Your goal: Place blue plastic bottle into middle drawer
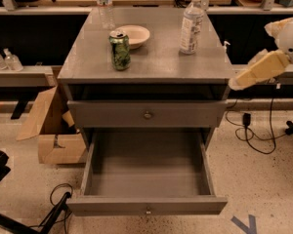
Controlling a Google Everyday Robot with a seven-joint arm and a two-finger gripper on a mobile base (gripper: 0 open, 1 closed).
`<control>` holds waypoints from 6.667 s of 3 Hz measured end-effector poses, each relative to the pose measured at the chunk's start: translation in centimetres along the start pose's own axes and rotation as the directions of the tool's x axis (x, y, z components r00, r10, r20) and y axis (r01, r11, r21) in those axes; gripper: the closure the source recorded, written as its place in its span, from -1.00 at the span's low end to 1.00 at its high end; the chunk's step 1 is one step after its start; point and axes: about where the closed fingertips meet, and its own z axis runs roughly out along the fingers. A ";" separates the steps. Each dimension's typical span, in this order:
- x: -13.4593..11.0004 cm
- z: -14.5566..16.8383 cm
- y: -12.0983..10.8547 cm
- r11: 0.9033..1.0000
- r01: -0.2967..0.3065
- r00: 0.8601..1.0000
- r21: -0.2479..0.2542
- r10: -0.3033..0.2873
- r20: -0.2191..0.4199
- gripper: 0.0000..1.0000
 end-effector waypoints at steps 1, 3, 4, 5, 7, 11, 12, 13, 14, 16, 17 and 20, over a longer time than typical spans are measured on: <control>-1.1 1.6 -2.3 0.996 -0.068 0.981 0.056 0.057 0.183 -1.00; -2.0 2.0 -3.8 0.980 -0.152 0.932 0.126 0.100 0.349 -1.00; -2.0 2.0 -3.8 0.980 -0.152 0.932 0.125 0.100 0.348 -1.00; -3.3 4.4 -5.7 0.979 -0.162 0.904 0.121 0.098 0.417 -1.00; -7.4 14.7 -14.0 0.963 -0.247 0.784 0.104 0.136 0.606 -1.00; -8.7 24.6 -19.3 0.909 -0.416 0.717 0.027 0.310 0.624 -1.00; -10.1 25.8 -19.1 0.910 -0.414 0.694 -0.016 0.327 0.641 -0.68; -11.9 25.9 -18.8 0.921 -0.387 0.681 -0.045 0.319 0.659 -0.21; -12.9 25.6 -18.5 0.930 -0.363 0.680 -0.055 0.305 0.666 0.28; -13.9 23.8 -18.4 0.941 -0.335 0.683 -0.051 0.280 0.675 1.00; -15.1 20.6 -18.0 0.948 -0.315 0.676 -0.045 0.257 0.690 1.00; -14.6 10.3 -6.9 0.958 -0.282 0.689 -0.050 0.239 0.684 1.00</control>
Offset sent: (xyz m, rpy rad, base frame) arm 0.0533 -0.0151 0.0066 0.4097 -0.3489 -0.1413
